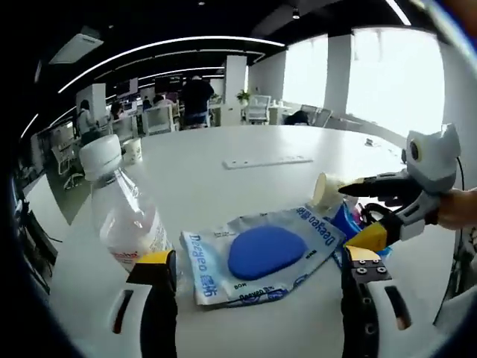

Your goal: Arrange the tabletop items into an orderly group along one side of the table until the central work area is clear of visible clutter.

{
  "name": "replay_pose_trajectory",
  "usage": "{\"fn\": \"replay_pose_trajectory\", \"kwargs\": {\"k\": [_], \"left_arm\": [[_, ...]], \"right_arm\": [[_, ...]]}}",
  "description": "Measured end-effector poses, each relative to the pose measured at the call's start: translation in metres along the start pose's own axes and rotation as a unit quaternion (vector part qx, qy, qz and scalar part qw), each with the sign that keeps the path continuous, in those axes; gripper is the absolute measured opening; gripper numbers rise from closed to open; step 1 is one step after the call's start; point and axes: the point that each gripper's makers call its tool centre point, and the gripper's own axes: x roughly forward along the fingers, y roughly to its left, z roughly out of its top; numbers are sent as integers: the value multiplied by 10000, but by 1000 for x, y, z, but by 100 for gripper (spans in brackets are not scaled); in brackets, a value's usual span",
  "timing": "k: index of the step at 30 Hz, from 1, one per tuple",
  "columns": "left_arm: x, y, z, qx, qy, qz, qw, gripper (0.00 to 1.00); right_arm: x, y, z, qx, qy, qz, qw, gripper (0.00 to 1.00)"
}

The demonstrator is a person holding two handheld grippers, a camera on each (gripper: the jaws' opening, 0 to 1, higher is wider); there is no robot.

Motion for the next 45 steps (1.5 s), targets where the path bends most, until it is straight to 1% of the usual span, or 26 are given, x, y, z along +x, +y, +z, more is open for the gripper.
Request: {"fn": "replay_pose_trajectory", "kwargs": {"k": [2,4,7,11,14,15,16,17,19,20,22,23,26,29,31,33,34,37,38,39,40,42,43,45], "left_arm": [[-5,-3,-6,-46,23,-33,10000,99],[-8,-3,-15,-46,68,6,10000,99],[-13,-2,-27,-225,205,28,9995,99],[-21,0,-31,-186,247,107,9995,99],[-23,4,-31,-230,220,122,9994,99],[-25,6,-29,-227,146,168,9995,99],[-27,8,-25,-162,7,231,9996,99],[-27,9,-27,-168,18,248,9995,99],[-27,10,-31,-193,111,245,9995,99],[-27,13,-34,-209,124,222,9995,99],[-31,17,-35,-226,83,244,9994,99],[-32,18,-34,-232,54,247,9994,99],[-36,22,-29,-242,-15,220,9995,99],[-37,26,-23,-44,-45,173,9998,99],[-37,30,-17,-63,-112,160,9998,99],[-37,34,-12,-156,-234,171,9995,99],[-36,36,-13,-188,-183,205,9994,99],[-38,36,-15,-166,-110,260,9995,99],[-38,36,-16,-149,-80,283,9995,99],[-39,36,-16,-136,-67,296,9994,99],[-39,36,-16,-126,-63,322,9994,99],[-42,39,-16,-141,-34,472,9988,99],[-42,38,-16,-131,-44,484,9987,99],[-42,39,-19,-42,55,593,9982,99]], "right_arm": [[-3,2,-1,-20,-18,27,10000,86],[-8,5,-2,-54,-31,85,9999,89],[-14,5,-5,-101,4,98,9999,91],[-19,1,-9,-8,16,18,10000,92],[-22,0,-7,67,6,-26,10000,93],[-22,0,-5,60,-9,-14,10000,93],[-22,-1,-1,-51,-84,26,9999,93],[-22,-3,2,-104,-126,17,9999,93],[-23,-8,5,-36,-133,-30,9999,93],[-25,-10,5,9,-123,-55,9999,93],[-29,-12,9,24,-188,-106,9998,93],[-32,-13,11,-2,-220,-125,9997,93],[-36,-16,10,-54,-173,-181,9997,93],[-45,-22,12,33,-197,-351,9992,93],[-47,-24,11,115,-162,-407,9990,93],[-49,-25,13,70,-195,-459,9987,92],[-50,-25,15,50,-265,-461,9986,92],[-54,-28,14,140,-297,-503,9982,92],[-56,-29,15,201,-346,-516,9979,92],[-57,-29,17,250,-463,-461,9976,92],[-57,-29,17,236,-467,-417,9978,92],[-58,-30,14,174,-417,-367,9983,92],[-59,-31,14,178,-443,-325,9983,92],[-61,-33,11,230,-426,-287,9984,92]]}}
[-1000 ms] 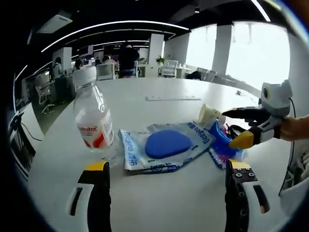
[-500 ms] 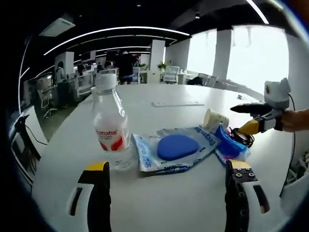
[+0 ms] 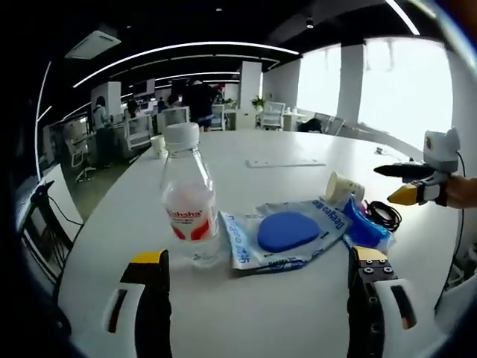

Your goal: Arrange the tabletop items into an orderly group along one side of the table until the central work area is clear of visible clutter.

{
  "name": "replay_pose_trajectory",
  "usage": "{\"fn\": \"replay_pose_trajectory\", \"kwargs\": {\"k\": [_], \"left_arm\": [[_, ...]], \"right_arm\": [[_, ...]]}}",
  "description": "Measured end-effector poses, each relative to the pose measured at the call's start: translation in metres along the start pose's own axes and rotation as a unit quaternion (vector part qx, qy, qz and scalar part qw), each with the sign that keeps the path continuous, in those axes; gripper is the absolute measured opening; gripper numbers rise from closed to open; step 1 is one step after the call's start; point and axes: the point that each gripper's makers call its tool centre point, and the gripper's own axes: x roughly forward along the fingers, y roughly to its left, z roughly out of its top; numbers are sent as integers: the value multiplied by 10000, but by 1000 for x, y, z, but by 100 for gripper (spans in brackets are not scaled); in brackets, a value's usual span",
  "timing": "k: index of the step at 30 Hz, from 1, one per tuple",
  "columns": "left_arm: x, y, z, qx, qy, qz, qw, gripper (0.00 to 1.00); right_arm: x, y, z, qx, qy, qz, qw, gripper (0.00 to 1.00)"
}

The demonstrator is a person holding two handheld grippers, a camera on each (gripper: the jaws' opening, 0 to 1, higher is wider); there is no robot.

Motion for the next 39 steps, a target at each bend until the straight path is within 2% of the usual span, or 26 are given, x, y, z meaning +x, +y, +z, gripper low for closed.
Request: {"fn": "replay_pose_trajectory", "kwargs": {"k": [5,14,21,25,32,39], "left_arm": [[-2,-7,2,-98,-9,30,9999,99],[-1,-17,-8,-75,145,59,9998,99],[-3,-25,-8,-25,167,37,9998,99],[-5,-27,-9,-64,165,65,9998,99],[-7,-46,-13,37,128,-73,9999,99],[-12,-46,-23,-218,130,9,9997,99]], "right_arm": [[-7,-10,-5,94,38,38,9999,91],[-23,-23,-17,167,73,7,9998,89],[-34,-38,-26,144,148,-49,9998,87],[-39,-41,-25,106,159,-7,9998,85],[-39,-45,-23,-197,299,140,9993,80],[-31,-44,-18,-339,373,284,9983,79]]}}
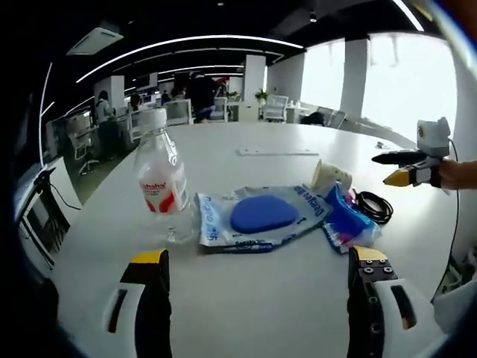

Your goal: Arrange the tabletop items into an orderly group along one side of the table until the central work area is clear of visible clutter.

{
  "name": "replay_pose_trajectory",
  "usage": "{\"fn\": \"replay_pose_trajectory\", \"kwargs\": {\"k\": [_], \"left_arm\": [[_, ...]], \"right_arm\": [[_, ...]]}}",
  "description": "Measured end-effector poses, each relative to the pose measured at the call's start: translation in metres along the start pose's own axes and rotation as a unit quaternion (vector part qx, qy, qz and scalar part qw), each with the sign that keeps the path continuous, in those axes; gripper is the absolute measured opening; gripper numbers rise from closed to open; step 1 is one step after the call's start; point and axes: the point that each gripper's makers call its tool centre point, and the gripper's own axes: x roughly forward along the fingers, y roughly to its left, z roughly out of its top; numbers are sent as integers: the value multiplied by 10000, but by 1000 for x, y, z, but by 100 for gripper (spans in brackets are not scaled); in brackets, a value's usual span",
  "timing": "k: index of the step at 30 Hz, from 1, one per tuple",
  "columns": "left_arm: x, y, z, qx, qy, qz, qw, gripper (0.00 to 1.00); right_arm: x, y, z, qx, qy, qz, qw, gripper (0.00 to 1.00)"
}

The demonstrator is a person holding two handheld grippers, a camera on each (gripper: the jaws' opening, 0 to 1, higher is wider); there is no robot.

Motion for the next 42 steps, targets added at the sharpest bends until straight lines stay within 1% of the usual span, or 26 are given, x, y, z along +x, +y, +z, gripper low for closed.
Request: {"fn": "replay_pose_trajectory", "kwargs": {"k": [4,6,7,9,13,16,19,21,24,27,30,32,34,36,38,40,42], "left_arm": [[-3,-1,1,-68,0,-8,10000,99],[-3,-9,0,-16,31,-144,9999,99],[-2,-13,-3,40,83,-164,9998,99],[0,-19,-4,14,92,-219,9997,99],[5,-33,-6,7,93,-339,9994,99],[11,-37,-11,-68,158,-364,9992,99],[13,-36,-15,-124,213,-328,9992,99],[12,-35,-15,-120,216,-305,9992,99],[11,-29,-13,-96,196,-261,9994,99],[11,-21,-19,-151,281,-213,9993,99],[8,-15,-21,-201,289,-141,9993,99],[6,-11,-23,-256,264,-100,9993,99],[6,-8,-25,-272,285,-73,9992,99],[4,-5,-26,-277,299,-63,9991,99],[2,-2,-27,-271,314,-41,9991,99],[0,2,-26,-296,289,1,9991,99],[-2,5,-26,-356,271,31,9990,99]], "right_arm": [[2,4,-8,-67,140,66,9999,77],[2,5,-15,-81,235,81,9997,76],[2,7,-18,-71,257,102,9996,76],[0,11,-22,-63,290,150,9994,74],[-1,18,-26,-70,329,244,9991,73],[-1,22,-26,89,308,226,9992,73],[-1,31,-23,292,221,189,9991,72],[1,39,-19,529,65,126,9985,72],[8,53,-23,599,48,143,9981,71],[18,64,-31,783,130,166,9967,68],[26,75,-26,994,33,123,9950,66],[30,79,-27,1021,27,83,9947,64],[35,79,-29,1113,73,-56,9937,62],[38,79,-28,1134,10,-149,9934,62],[40,79,-29,1156,24,-208,9931,62],[41,78,-30,1285,-16,-320,9912,61],[43,81,-35,1317,40,-363,9906,59]]}}
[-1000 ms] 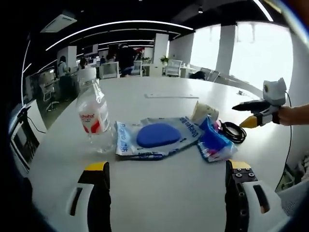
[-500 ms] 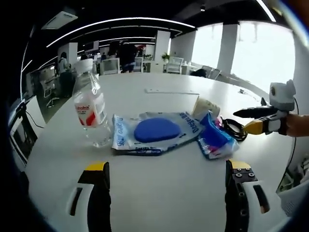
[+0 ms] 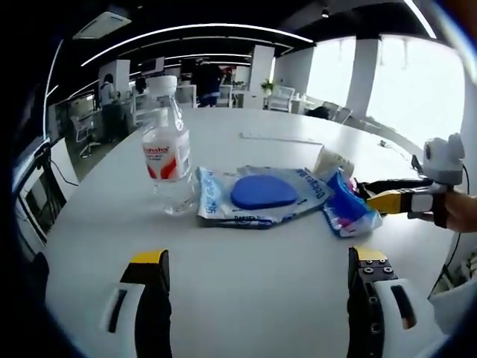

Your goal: Arrange the tabletop items into an orderly group along one side of the table until the central work area is clear of visible clutter.

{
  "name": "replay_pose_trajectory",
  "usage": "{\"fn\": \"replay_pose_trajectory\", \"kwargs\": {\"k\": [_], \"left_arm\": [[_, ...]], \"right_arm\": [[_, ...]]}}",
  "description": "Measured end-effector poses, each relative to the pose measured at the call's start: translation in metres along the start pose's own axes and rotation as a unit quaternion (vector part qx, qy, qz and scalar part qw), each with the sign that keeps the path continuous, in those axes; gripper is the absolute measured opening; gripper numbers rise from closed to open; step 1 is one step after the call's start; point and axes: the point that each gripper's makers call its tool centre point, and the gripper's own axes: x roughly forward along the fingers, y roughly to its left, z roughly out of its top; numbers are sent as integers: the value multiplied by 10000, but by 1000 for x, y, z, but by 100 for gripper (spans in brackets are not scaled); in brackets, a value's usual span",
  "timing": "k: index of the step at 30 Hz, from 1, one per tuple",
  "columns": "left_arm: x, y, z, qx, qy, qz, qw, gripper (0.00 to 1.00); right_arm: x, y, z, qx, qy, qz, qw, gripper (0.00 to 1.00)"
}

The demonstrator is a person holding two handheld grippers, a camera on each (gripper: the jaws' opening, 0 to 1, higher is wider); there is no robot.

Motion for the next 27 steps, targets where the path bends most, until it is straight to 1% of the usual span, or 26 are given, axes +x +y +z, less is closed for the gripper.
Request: {"fn": "replay_pose_trajectory", "kwargs": {"k": [3,7,9,13,16,17,19,21,23,25,27], "left_arm": [[-3,4,-1,-41,-11,38,10000,99],[-6,8,-6,-96,52,92,9999,99],[-7,9,-6,-164,21,107,9998,99],[-9,9,-6,-170,7,116,9998,99],[-9,10,-9,-160,62,127,9998,99],[-8,11,-11,-177,91,155,9997,99],[-5,13,-11,-302,40,202,9993,99],[-3,13,-9,-406,-24,223,9989,99],[-2,12,-8,-440,-49,233,9987,99],[-2,11,-5,-439,-99,221,9987,99],[-4,9,-3,-393,-117,207,9989,99]], "right_arm": [[3,2,-3,9,-10,-53,10000,57],[6,2,-6,70,54,-111,9999,54],[8,3,-9,9,97,-139,9999,50],[11,2,-13,-28,208,-200,9996,39],[13,0,-19,-15,305,-267,9992,35],[13,1,-20,65,317,-256,9991,32],[12,1,-19,219,315,-260,9989,25],[10,1,-18,100,345,-339,9988,14],[11,1,-16,104,328,-355,9988,6],[11,-3,-14,79,360,-503,9981,0],[11,-7,-14,82,394,-615,9973,0]]}}
